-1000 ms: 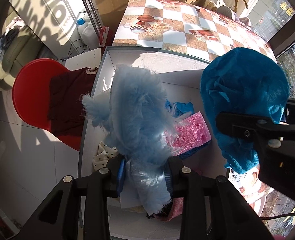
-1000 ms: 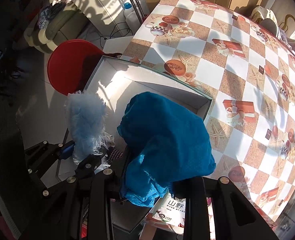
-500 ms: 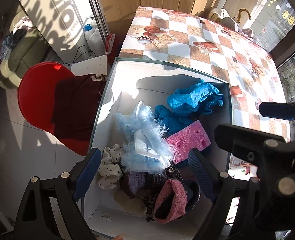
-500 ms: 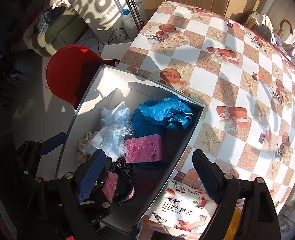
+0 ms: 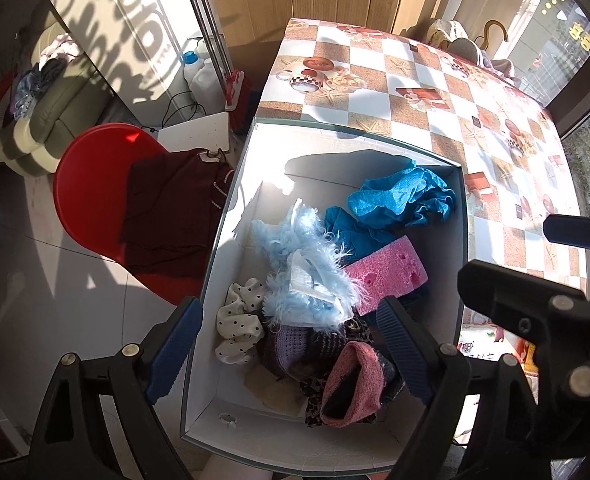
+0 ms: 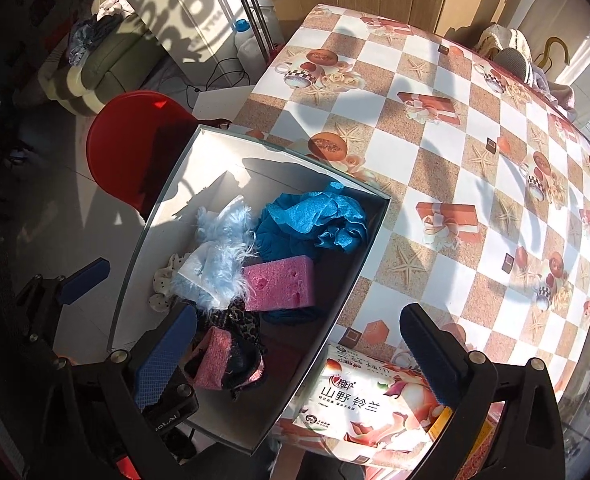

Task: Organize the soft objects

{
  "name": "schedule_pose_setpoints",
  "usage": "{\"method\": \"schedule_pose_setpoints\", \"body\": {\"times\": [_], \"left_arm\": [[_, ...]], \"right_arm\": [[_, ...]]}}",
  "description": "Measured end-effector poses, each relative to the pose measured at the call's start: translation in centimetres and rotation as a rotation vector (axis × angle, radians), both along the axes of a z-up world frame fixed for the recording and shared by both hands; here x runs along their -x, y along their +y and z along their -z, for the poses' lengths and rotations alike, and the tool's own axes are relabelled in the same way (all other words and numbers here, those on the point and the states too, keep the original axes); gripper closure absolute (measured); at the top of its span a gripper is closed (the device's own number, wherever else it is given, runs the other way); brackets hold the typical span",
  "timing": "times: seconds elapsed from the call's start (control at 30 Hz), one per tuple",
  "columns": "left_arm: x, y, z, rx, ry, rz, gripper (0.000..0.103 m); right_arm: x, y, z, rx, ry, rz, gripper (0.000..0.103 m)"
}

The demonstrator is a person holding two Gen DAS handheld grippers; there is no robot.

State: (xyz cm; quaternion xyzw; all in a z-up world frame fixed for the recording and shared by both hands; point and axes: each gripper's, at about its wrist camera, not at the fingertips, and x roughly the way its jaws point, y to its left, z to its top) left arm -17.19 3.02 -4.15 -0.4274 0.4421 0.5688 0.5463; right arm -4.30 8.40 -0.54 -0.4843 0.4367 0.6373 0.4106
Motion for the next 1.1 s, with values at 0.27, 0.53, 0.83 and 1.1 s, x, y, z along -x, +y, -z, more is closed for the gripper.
{"method": "schedule_pose_setpoints", "body": {"times": [0.27,0.53,0.83,1.1], "left_arm": [[-0.3,-1.5,-0.5,-0.01,0.022,0.03,0.012],[-0.1,-2.5,-0.4,-0.002,0.018,0.052,0.012],[-0.1,-2.9,-0.3,-0.006,0.023,0.083,0.012],[1.0,-3.2,-0.5,-0.027,-0.029,0.074,0.012]], "right_arm": [[-0.2,-1.6,0.2,0.014,-0.01,0.012,0.0],[-0.4,-2.8,0.3,0.021,-0.007,0.035,0.0],[-0.5,-3.9,0.0,0.012,-0.009,0.072,0.0],[-0.5,-4.3,0.0,0.005,-0.014,0.103,0.0]]}}
